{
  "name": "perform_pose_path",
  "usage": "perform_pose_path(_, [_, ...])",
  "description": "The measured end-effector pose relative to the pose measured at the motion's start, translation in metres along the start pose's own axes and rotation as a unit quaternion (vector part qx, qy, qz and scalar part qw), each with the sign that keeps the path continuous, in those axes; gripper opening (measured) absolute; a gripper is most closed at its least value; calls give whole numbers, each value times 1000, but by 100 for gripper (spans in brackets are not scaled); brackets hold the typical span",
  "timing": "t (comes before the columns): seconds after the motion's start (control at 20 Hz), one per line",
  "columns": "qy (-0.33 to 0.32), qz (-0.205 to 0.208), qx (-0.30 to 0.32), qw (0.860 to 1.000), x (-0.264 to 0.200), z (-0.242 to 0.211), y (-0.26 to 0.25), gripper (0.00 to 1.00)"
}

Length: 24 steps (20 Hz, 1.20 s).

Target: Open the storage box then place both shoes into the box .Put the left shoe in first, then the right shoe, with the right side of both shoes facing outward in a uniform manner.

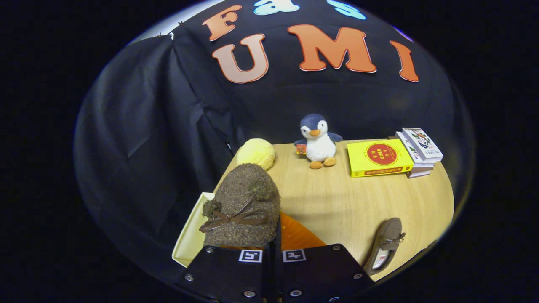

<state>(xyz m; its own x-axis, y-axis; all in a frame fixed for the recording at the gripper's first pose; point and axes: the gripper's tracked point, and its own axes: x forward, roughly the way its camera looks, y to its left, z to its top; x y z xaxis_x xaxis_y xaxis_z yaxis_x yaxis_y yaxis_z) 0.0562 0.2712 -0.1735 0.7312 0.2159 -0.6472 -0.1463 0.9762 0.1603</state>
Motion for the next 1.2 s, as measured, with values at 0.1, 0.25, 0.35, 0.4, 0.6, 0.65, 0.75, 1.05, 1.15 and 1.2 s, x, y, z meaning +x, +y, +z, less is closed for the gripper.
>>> perform_pose_path(0.1, [14,9,-8,1000,10,-3,27,3])
perform_pose_path(0.25, [44,9,-16,999,33,-25,61,3])
perform_pose_path(0.35, [71,7,-13,997,47,-43,80,3])
perform_pose_path(0.4, [82,4,-16,996,56,-51,88,3])
perform_pose_path(0.6, [136,-33,-32,990,87,-85,100,3])
perform_pose_path(0.65, [154,-46,-31,986,92,-96,99,3])
perform_pose_path(0.75, [180,-63,-26,981,109,-115,98,3])
perform_pose_path(1.05, [242,-90,-5,966,144,-167,88,3])
perform_pose_path(1.15, [267,-65,19,961,152,-186,94,8])
perform_pose_path(1.2, [286,-51,38,956,151,-196,100,10])
